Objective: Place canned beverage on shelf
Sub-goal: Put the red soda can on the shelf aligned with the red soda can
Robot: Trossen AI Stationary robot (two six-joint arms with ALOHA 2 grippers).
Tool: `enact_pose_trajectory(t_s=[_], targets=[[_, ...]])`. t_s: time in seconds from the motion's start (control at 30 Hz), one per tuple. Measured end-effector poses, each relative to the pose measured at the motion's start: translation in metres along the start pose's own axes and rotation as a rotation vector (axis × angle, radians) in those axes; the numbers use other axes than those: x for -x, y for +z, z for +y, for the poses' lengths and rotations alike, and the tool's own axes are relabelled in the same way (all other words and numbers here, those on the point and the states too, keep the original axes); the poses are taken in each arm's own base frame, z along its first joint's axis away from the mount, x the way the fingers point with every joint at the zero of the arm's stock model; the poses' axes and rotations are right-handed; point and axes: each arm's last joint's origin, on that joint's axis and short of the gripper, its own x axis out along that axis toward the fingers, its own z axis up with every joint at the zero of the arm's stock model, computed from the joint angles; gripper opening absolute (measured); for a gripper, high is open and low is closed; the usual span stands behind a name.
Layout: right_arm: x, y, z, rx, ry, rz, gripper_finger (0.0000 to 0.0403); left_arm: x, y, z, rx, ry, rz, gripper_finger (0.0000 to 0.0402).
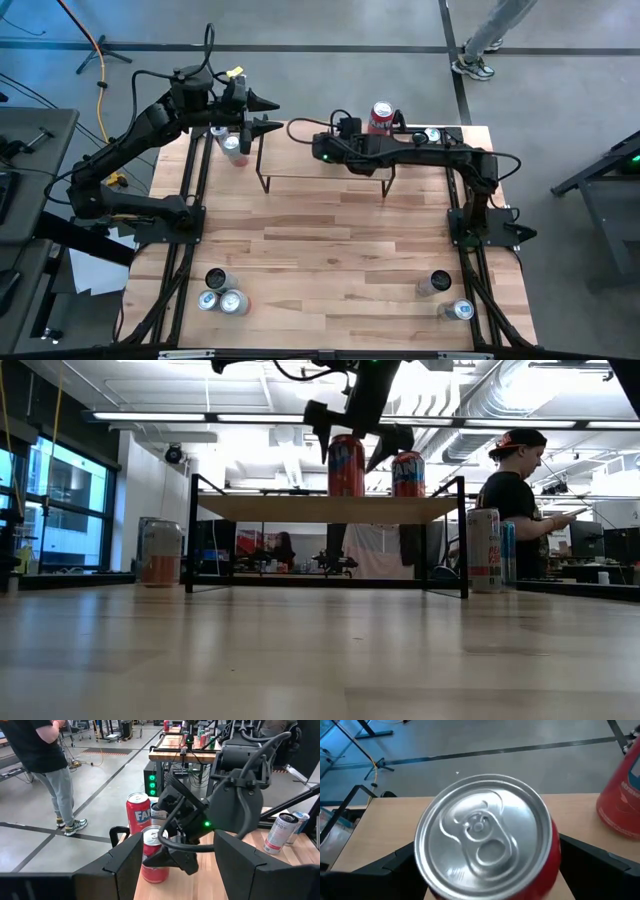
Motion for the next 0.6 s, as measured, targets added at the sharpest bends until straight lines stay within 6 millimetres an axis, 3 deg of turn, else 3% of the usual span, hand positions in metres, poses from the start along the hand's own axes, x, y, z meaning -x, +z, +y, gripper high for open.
enact_pose_trajectory(t_s=[0.17,0.37,0.6], targets=[[-0.0002,-0.0002,0.0001,0.043,0.006,0.014,0.0356,0.0,0.0,0.0,0.0,0.0,0.0,0.0204],[-0.0001,-0.0005,0.0001,0.096,0.007,0.014,0.0292,0.0,0.0,0.0,0.0,0.0,0.0,0.0204],[0.0055,0.0038,-0.002,0.25,0.038,0.051,0.0292,0.0,-0.0002,0.0,0.001,0.0,0.002,0.0204]])
